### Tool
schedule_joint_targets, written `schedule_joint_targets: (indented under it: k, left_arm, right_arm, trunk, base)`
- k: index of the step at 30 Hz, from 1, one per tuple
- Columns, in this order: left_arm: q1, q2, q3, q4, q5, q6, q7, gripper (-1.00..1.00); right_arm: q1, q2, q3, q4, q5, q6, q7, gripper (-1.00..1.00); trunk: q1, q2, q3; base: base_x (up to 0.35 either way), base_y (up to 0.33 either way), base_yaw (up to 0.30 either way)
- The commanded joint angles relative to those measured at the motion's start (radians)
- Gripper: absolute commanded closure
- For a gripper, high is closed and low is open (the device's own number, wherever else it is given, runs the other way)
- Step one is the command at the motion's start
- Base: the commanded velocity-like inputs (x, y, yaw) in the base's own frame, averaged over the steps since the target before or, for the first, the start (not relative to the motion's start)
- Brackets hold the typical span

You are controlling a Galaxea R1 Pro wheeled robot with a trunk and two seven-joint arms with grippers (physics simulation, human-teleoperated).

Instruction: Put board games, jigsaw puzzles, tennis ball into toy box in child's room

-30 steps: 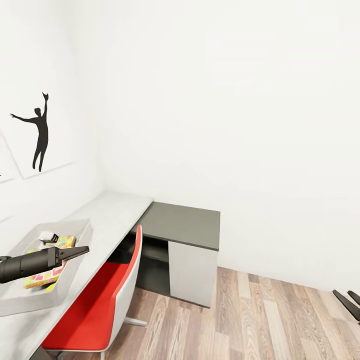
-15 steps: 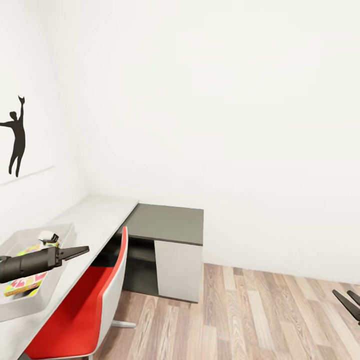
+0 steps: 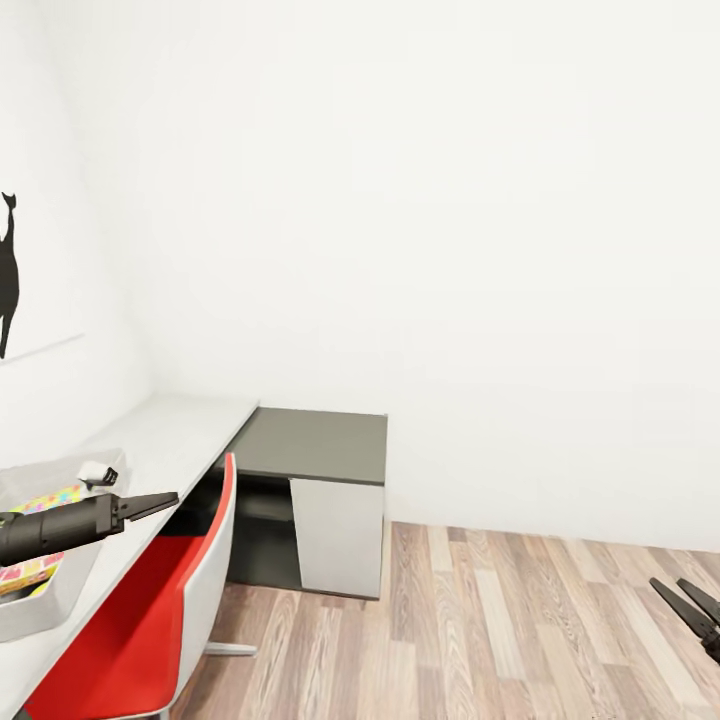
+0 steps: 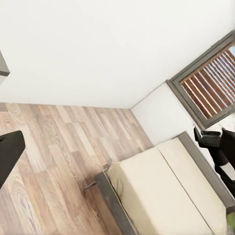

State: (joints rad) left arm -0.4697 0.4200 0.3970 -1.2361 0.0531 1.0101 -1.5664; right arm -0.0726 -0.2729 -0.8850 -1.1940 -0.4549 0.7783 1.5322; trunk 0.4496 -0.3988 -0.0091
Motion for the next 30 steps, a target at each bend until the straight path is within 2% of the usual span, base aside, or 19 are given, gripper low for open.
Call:
schedule_joint_targets:
  k: [1, 6, 19, 23, 30]
  left_arm:
    - [0.000, 0.000, 0.000, 0.000, -0.001, 0.011, -0.004, -1.00]
    - [0.000, 0.001, 0.000, 0.000, -0.001, 0.010, -0.004, -1.00]
    - [0.000, 0.000, 0.000, 0.000, -0.001, 0.011, -0.004, -1.00]
    - [0.000, 0.000, 0.000, 0.000, -0.001, 0.011, -0.004, -1.00]
    - [0.000, 0.000, -0.001, 0.000, -0.001, 0.010, -0.004, -1.00]
  right_arm:
    - [-0.001, 0.000, 0.001, 0.000, 0.000, 0.010, 0.000, -1.00]
    - [-0.001, 0.000, 0.003, 0.001, 0.000, 0.010, -0.004, -1.00]
    - [-0.001, 0.001, 0.004, 0.001, 0.001, 0.010, -0.006, -1.00]
    - [-0.001, 0.001, 0.016, 0.001, 0.001, 0.010, -0.006, -1.00]
    - [-0.001, 0.001, 0.024, 0.001, -0.001, 0.010, -0.041, -1.00]
  trunk:
    - [0.000, -0.001, -0.001]
    - [0.000, -0.001, -0.001]
    - [0.000, -0.001, -0.001]
    - [0.000, -0.001, -0.001]
    - [0.000, -0.001, -0.001]
  base:
    - [-0.051, -0.002, -0.262]
    - [-0.080, -0.001, -0.182]
    - [-0.082, 0.000, -0.011]
    - [-0.143, 0.000, -0.023]
    - [-0.037, 0.000, -0.218]
